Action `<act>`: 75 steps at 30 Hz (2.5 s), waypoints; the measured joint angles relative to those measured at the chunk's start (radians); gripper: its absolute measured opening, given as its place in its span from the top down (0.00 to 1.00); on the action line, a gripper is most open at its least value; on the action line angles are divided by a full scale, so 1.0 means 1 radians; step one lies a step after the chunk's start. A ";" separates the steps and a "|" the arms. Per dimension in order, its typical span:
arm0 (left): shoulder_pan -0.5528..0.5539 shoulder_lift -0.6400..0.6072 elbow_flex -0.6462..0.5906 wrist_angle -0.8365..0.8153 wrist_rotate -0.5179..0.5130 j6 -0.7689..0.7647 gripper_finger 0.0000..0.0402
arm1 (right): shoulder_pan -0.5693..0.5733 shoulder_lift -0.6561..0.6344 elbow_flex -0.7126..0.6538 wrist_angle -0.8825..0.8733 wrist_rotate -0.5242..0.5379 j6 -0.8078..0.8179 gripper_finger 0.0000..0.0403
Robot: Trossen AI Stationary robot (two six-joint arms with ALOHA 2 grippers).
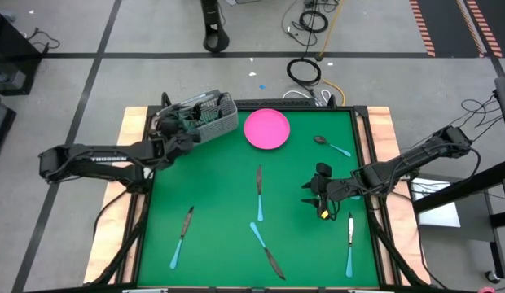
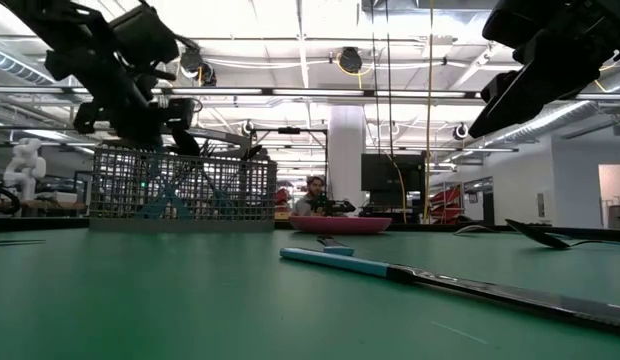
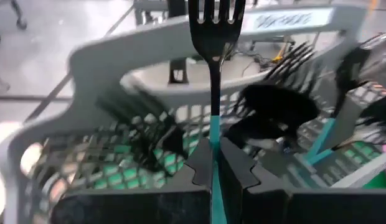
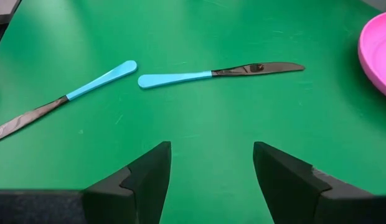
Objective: Sort silverware
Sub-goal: Put the blue fork into the gray silverware holder, then put the blue spoon into the gray silverware holder
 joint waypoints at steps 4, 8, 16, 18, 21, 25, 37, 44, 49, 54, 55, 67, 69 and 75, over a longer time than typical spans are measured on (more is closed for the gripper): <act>0.000 0.006 0.000 -0.075 0.009 -0.106 0.96 | 0.000 0.000 0.000 0.000 -0.002 -0.001 0.46; 0.000 0.006 0.000 -0.074 0.048 -0.095 0.91 | 0.000 0.000 0.000 0.000 -0.002 -0.002 0.46; 0.000 0.004 0.001 -0.064 0.053 -0.100 0.79 | 0.000 0.000 0.000 0.000 -0.002 -0.003 0.46; 0.000 0.004 0.011 -0.066 0.053 -0.099 0.76 | 0.000 0.000 0.000 0.000 -0.002 -0.003 0.46; 0.000 -0.002 0.041 -0.077 0.052 -0.098 0.74 | 0.000 0.000 0.000 0.000 -0.002 -0.003 0.46; 0.000 -0.031 0.092 -0.079 0.050 0.017 0.73 | 0.000 0.000 0.000 0.000 -0.002 0.000 0.46; -0.054 -0.068 0.221 -0.072 0.370 0.354 0.73 | 0.000 0.000 0.000 0.000 -0.002 0.023 0.46; -0.144 -0.046 0.221 -0.049 0.710 0.424 0.73 | 0.000 0.000 0.000 0.000 -0.002 0.022 0.46; -0.288 0.016 0.221 0.093 0.750 0.508 0.73 | 0.000 0.000 0.000 0.000 -0.002 0.023 0.46; -0.410 0.107 0.221 0.270 0.773 0.618 0.73 | -0.002 -0.001 0.000 -0.051 -0.002 0.025 0.46; -0.428 0.129 0.221 0.297 0.772 0.642 0.73 | -0.007 -0.002 0.000 -0.072 -0.003 0.034 0.46; -0.456 0.345 0.221 0.478 0.775 0.800 0.73 | -0.098 -0.005 0.084 -0.661 -0.116 0.290 0.46; -0.454 0.348 0.221 0.477 0.794 0.802 0.73 | -0.099 0.003 0.079 -0.687 -0.130 0.309 0.46; -0.455 0.347 0.221 0.521 0.825 0.825 0.73 | -0.114 0.021 0.029 -0.667 -0.119 0.286 0.46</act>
